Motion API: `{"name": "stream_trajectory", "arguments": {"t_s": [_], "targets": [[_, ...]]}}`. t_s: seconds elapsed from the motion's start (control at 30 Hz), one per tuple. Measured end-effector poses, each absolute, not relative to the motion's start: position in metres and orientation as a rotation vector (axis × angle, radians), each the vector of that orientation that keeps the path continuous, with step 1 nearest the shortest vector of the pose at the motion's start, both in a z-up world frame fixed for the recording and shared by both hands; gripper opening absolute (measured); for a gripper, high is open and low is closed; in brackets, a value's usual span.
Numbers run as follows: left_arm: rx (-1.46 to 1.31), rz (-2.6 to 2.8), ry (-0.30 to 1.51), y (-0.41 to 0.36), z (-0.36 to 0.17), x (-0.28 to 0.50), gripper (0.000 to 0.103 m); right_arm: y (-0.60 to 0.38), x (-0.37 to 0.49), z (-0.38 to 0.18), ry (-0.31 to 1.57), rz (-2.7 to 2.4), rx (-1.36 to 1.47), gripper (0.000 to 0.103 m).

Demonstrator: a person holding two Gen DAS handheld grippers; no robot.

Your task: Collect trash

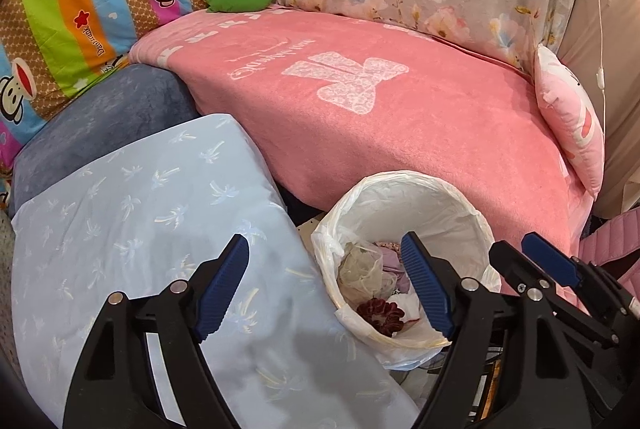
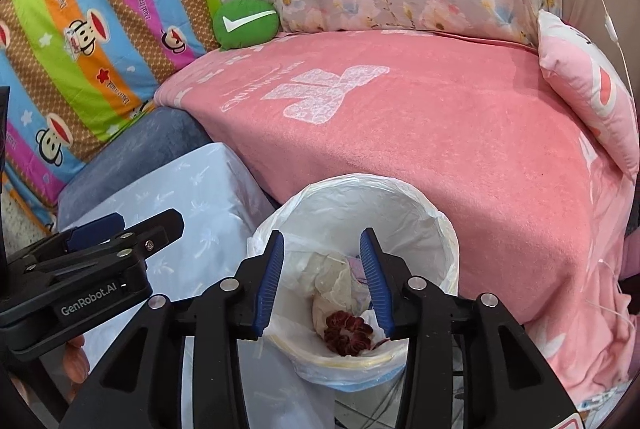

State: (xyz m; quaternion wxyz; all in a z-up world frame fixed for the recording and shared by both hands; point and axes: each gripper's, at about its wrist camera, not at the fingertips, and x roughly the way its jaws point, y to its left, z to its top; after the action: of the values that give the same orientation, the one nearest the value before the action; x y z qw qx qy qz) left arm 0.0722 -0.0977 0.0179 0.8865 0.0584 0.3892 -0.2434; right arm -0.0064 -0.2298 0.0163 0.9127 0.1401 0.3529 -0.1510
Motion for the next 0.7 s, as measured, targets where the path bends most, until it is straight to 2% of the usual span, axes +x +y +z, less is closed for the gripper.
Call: {"name": "stream_trajectory", "arguments": {"t_s": [0.13,0.37,0.7], "targets": [[0.13,-0.495,0.81,-0.092,0.015,0.068,0.077,-0.225,-0.012,0.017,0.737,-0.311,0.283,0.045],[0.143,-0.461,0.797,-0.08,0.013,0.06,0.086,-0.216,-0.023,0.017,0.769,-0.337,0.225,0.048],[0.167,-0.428,0.807,-0.072,0.004,0.052,0.092,-0.203,-0.031,0.012,0.783,-0.368,0.146,0.057]]}}
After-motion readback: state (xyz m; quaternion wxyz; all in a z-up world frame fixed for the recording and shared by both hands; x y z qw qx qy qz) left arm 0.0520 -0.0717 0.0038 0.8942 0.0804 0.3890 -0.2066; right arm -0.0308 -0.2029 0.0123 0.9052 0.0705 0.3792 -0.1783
